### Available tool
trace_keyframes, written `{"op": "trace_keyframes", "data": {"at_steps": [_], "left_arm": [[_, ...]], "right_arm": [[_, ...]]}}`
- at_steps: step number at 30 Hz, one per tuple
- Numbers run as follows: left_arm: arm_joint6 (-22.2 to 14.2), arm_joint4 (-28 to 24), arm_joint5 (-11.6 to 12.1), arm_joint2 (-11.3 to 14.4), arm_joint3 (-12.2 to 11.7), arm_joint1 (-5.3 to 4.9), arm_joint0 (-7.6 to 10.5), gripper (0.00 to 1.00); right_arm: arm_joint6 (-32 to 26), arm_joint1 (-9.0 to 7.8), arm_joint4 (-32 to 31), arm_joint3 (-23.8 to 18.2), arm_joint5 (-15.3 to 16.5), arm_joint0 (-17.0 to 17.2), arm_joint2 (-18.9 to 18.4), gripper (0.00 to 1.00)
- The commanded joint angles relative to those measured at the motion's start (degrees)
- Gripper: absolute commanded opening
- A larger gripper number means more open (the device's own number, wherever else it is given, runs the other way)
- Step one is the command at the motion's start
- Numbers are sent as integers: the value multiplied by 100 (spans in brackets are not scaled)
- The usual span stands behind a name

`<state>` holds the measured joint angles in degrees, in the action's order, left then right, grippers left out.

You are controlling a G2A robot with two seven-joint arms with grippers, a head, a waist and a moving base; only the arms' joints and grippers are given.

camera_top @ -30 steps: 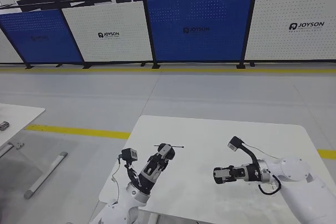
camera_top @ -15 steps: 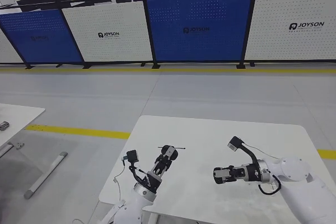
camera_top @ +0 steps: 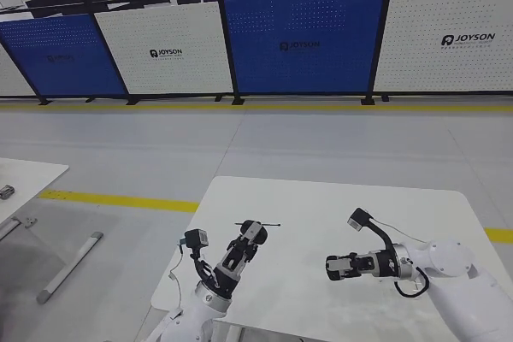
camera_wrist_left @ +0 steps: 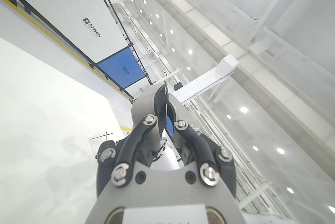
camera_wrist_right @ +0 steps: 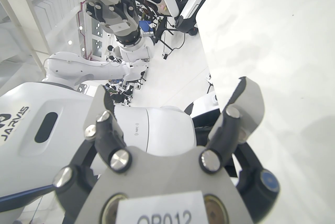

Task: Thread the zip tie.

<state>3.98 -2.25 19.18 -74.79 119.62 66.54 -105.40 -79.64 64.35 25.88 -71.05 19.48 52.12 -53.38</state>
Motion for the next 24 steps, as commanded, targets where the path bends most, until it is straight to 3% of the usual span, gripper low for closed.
{"op": "trace_keyframes", "data": {"at_steps": [1,5,9,13,16,19,24], "left_arm": [[0,0,0,0,0,0,0,0],[115,316,-299,148,-311,31,212,0],[634,1201,-671,685,-963,131,654,0],[814,1526,-817,1018,-1474,203,946,0],[727,1877,-890,1085,-1793,208,1068,0],[507,1844,-760,1072,-1828,195,1029,0],[507,1844,-760,1072,-1828,195,1029,0]], "right_arm": [[0,0,0,0,0,0,0,100],[0,0,0,0,0,0,0,100],[0,0,0,0,0,0,0,100],[0,0,0,0,0,0,0,100],[0,0,0,0,0,0,0,100],[0,0,0,0,0,0,0,100],[0,0,0,0,0,0,0,100]]}}
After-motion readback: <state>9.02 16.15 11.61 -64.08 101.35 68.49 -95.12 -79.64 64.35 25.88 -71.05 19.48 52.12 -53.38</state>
